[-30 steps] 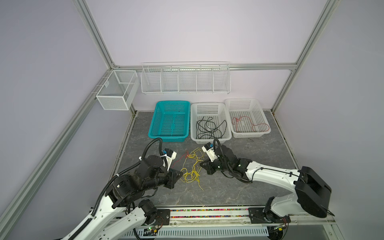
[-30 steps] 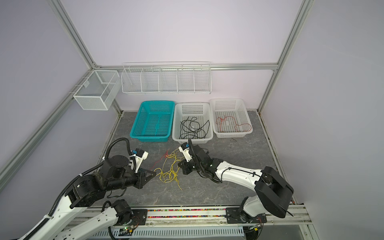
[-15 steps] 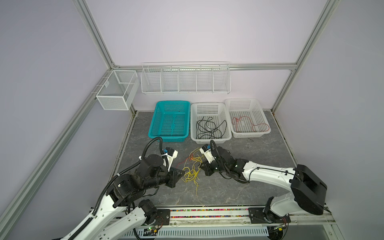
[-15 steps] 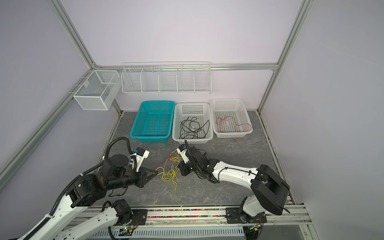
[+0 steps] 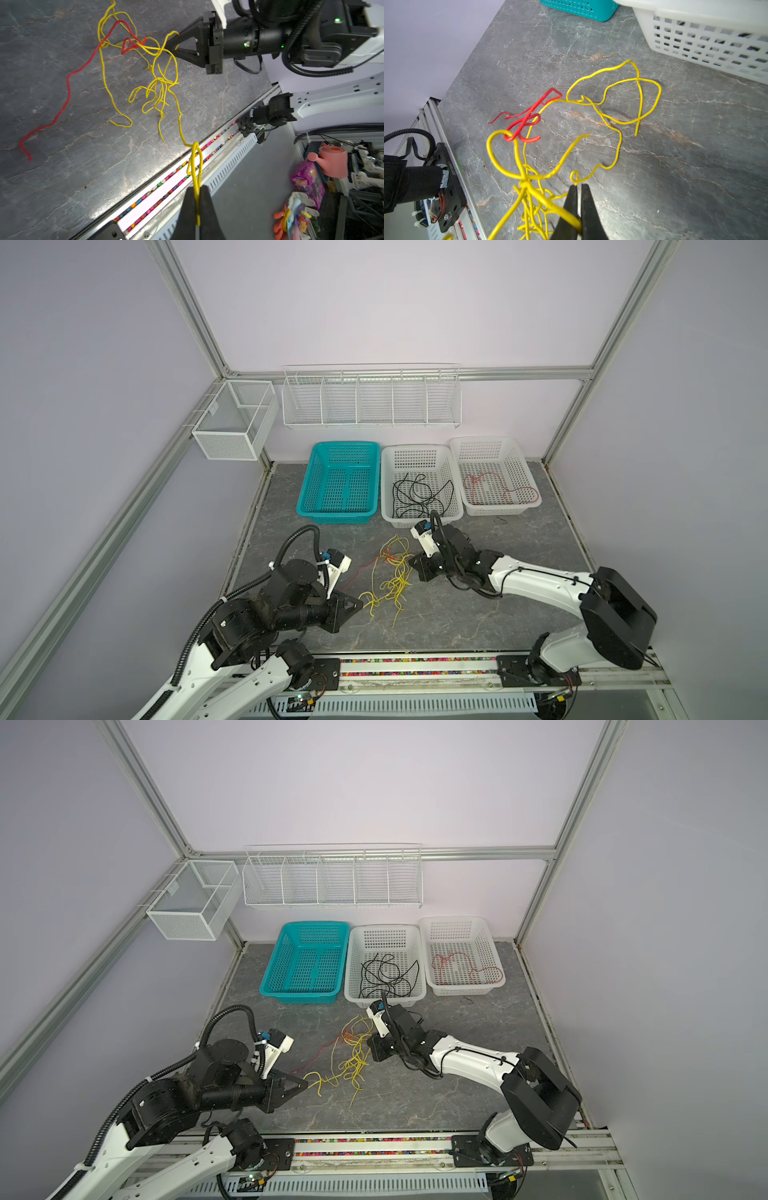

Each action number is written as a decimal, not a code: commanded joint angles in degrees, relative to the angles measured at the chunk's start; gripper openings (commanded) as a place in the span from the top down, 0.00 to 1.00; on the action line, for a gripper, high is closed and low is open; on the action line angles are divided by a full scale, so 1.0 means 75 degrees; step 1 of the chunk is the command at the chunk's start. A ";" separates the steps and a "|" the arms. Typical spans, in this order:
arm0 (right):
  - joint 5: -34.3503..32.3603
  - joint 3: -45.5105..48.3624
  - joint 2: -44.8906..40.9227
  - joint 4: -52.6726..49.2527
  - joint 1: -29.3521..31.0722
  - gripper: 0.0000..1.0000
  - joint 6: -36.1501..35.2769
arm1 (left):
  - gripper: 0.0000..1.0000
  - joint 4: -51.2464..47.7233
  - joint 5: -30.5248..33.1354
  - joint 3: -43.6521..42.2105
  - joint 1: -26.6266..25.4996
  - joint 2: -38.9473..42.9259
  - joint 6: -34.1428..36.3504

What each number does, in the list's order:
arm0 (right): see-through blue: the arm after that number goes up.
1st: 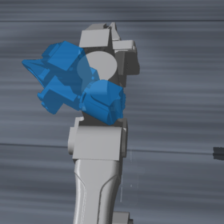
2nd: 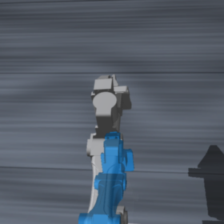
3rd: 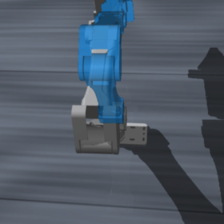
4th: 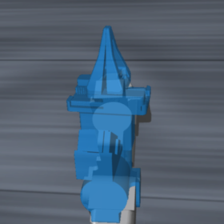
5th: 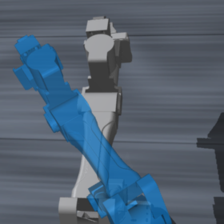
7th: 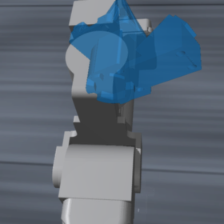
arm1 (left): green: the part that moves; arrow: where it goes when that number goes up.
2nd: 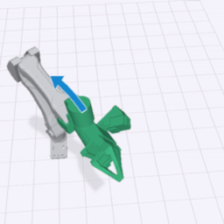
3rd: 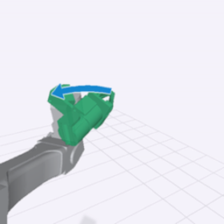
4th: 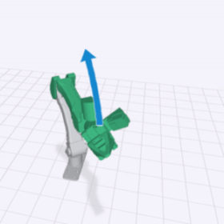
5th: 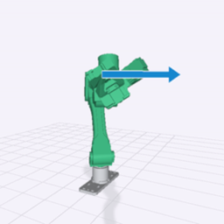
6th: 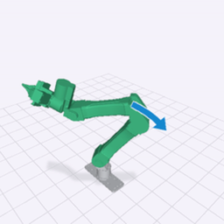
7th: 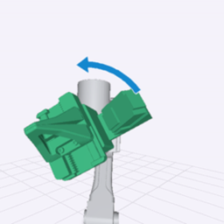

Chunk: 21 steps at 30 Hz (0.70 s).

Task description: Untangle the cables

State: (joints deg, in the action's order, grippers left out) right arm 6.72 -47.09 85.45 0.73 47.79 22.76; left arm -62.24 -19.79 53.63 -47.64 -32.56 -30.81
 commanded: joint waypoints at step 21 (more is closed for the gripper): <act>0.0836 0.0323 0.0466 0.0488 -0.0453 0.84 -0.0198 | 1.00 0.3547 -0.0726 -0.0345 -0.0023 0.1404 -0.1318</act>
State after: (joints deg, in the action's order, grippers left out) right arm 13.91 -46.74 91.46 3.75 44.47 23.18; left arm -45.17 -25.54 52.12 -47.64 -23.00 -38.35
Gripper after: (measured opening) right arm 0.152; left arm 0.048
